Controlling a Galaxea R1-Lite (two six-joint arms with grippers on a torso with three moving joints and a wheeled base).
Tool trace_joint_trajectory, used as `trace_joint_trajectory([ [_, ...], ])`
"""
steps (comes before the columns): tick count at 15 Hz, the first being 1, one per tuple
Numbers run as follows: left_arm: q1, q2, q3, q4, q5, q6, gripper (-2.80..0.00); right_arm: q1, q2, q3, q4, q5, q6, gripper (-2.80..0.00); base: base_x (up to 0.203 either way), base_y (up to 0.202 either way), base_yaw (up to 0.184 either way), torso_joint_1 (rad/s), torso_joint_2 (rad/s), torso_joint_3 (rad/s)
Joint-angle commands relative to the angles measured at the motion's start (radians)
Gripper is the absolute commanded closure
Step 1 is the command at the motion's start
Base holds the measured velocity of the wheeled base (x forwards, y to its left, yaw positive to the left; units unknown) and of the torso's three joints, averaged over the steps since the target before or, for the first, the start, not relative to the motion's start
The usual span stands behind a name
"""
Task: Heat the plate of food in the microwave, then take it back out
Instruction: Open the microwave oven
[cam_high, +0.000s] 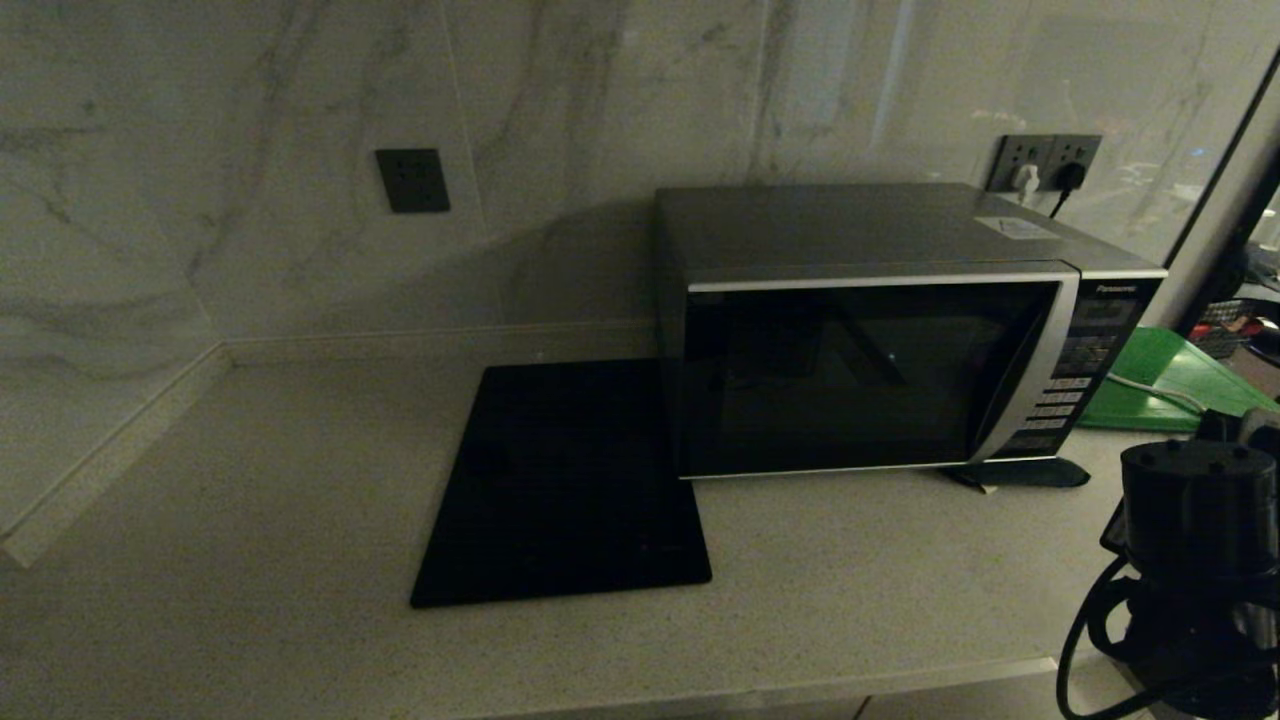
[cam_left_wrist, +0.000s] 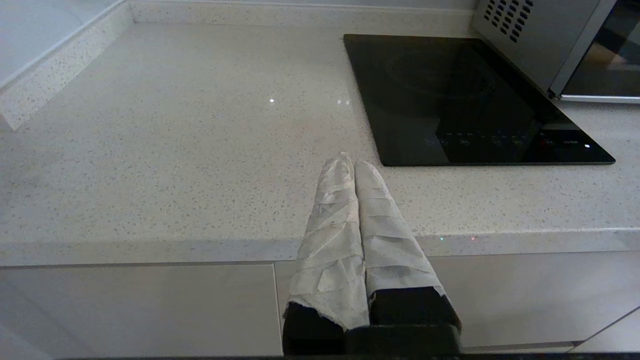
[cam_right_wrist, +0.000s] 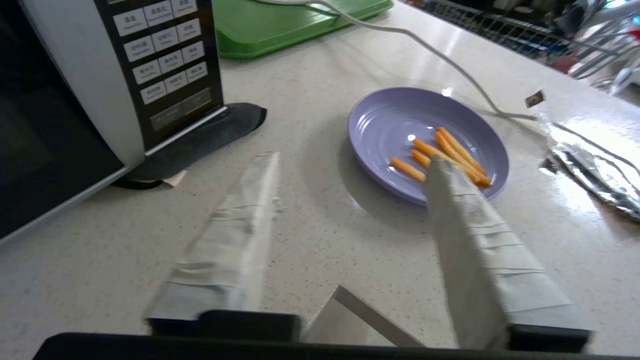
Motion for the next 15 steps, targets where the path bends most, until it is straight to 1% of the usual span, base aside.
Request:
trace_joint_trajectory([
  [1, 0.0, 0.0, 0.0, 0.0, 0.001, -0.001, 0.0, 0.002, 0.033, -0.018, -0.005, -0.034, 0.002, -2.8, 0.0, 0.0, 0.0, 0.0, 0.0, 0.0],
  [5, 0.0, 0.0, 0.0, 0.0, 0.001, -0.001, 0.0, 0.001, 0.084, -0.091, -0.008, -0.088, 0.007, -2.8, 0.0, 0.0, 0.0, 0.0, 0.0, 0.0],
  [8, 0.0, 0.0, 0.0, 0.0, 0.001, -0.001, 0.0, 0.0, 0.118, -0.176, -0.008, -0.113, 0.011, -2.8, 0.0, 0.0, 0.0, 0.0, 0.0, 0.0],
  [13, 0.0, 0.0, 0.0, 0.0, 0.001, -0.001, 0.0, 0.001, 0.215, -0.27, -0.009, -0.149, 0.013, -2.8, 0.0, 0.0, 0.0, 0.0, 0.0, 0.0],
  [15, 0.0, 0.0, 0.0, 0.0, 0.001, -0.001, 0.0, 0.001, 0.257, -0.299, -0.008, -0.177, 0.011, -2.8, 0.0, 0.0, 0.0, 0.0, 0.0, 0.0],
])
